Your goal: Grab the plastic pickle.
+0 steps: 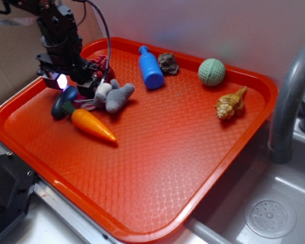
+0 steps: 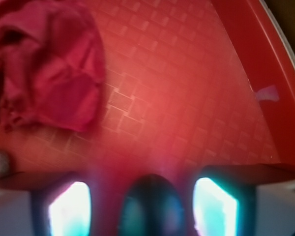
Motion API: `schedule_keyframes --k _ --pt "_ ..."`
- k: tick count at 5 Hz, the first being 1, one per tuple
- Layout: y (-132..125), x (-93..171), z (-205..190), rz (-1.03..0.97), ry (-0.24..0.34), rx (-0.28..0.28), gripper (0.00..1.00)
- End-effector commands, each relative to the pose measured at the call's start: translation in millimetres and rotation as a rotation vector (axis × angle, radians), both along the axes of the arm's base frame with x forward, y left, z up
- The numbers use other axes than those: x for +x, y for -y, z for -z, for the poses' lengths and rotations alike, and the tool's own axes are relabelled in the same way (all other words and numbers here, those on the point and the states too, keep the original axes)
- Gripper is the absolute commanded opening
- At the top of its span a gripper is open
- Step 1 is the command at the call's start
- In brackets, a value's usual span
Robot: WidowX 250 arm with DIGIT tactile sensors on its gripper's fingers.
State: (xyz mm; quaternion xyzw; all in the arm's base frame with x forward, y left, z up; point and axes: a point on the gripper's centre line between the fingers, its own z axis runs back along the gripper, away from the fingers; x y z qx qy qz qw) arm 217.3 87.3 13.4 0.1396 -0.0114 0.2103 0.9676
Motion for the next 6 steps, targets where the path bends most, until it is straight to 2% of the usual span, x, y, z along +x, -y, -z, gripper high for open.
schedule_keyframes --k 1,2,3,4,5,6 --pt "0.4 -11.1 7.0 0.019 -0.025 0.024 0.00" --pt "4.8 -13.6 -14.9 0.043 0.018 -0.018 0.00" --pt "23.3 -9.5 -62.9 0.098 0.142 -0.125 0.00" --pt "39.1 -8.4 -113.5 0.141 0.234 -0.163 0.00" --pt "48.3 -9.9 -164.0 0.181 0.286 -0.210 0.00" --pt "56.5 -15.2 -189.7 0.242 0.327 -0.222 0.00"
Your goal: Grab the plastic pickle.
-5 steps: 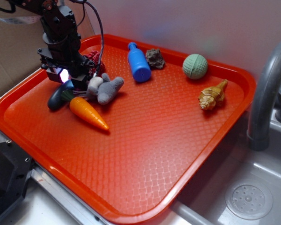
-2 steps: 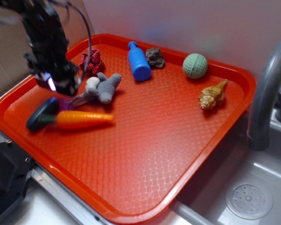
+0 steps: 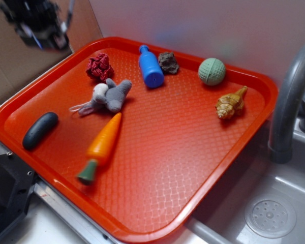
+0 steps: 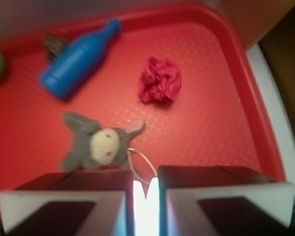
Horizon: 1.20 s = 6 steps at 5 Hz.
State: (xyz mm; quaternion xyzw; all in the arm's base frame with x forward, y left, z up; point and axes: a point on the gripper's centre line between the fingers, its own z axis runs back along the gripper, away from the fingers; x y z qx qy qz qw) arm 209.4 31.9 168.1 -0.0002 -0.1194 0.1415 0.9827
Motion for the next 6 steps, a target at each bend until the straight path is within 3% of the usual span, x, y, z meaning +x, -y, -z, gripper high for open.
schedule_keyframes --k 1,2,3,4,6 --pt "16.7 -1.7 -47.4 0.202 0.093 -0.001 0.00" --pt "25.4 5.7 -50.3 0.215 0.083 0.045 0.00" --pt "4.9 -6.4 -29.1 0.110 0.007 0.054 1.00" --pt "-19.2 -47.8 16.8 0.020 -0.113 0.057 1.00" --pt "-27.6 -81.0 85.3 0.041 -0.167 0.079 1.00"
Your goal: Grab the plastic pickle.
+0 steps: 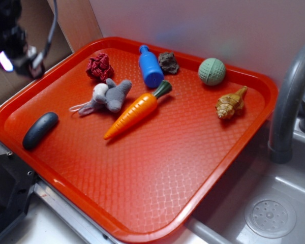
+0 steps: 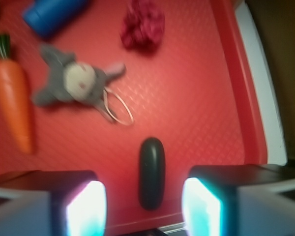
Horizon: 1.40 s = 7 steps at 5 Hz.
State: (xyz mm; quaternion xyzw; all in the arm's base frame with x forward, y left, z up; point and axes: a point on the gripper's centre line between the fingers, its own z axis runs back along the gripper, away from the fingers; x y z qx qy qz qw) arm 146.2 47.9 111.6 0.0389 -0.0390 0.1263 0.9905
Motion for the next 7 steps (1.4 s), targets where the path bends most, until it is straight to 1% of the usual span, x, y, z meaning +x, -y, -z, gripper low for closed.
schedule_keyframes --k 1,2,3,4,5,6,7 --pt "-13.3 -19.5 67.7 0.077 -0.006 -0.026 1.00" --pt "-11.2 -19.1 85.8 0.132 -0.077 -0.032 1.00" --pt "-13.4 -18.0 90.2 0.107 -0.130 -0.101 1.00" --pt "-12.5 -18.6 86.4 0.100 -0.116 -0.071 0.00" --pt "-5.8 -7.7 49.4 0.111 -0.039 -0.066 0.00" --pt "2.3 26.2 -1.0 0.118 0.097 -0.047 0.00" --pt "9.4 54.1 -51.7 0.129 0.123 -0.047 0.00"
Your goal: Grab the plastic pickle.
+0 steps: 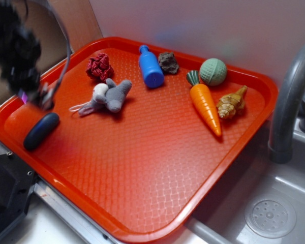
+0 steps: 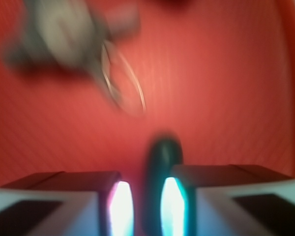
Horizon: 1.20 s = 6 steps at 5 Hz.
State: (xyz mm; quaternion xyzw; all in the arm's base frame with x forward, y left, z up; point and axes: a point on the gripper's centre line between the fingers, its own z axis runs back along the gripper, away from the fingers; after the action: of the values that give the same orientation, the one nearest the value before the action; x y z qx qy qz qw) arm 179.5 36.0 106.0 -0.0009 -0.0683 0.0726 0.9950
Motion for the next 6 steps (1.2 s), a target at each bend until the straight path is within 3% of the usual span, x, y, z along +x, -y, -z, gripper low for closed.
schedule_keyframes --k 1,2,3,4,5,6 --pt "1.6 31.5 -78.3 0.004 0.061 0.028 0.00" --pt "-4.8 18.2 -55.7 -0.027 0.039 0.010 1.00" --pt "-13.4 -8.2 -6.2 -0.071 0.000 -0.009 1.00" --pt "-17.9 -26.5 41.9 -0.084 -0.043 0.008 1.00" --pt "-17.0 -35.7 68.2 -0.107 -0.072 -0.052 1.00" --pt "4.5 -40.4 78.5 -0.118 -0.117 -0.123 1.00"
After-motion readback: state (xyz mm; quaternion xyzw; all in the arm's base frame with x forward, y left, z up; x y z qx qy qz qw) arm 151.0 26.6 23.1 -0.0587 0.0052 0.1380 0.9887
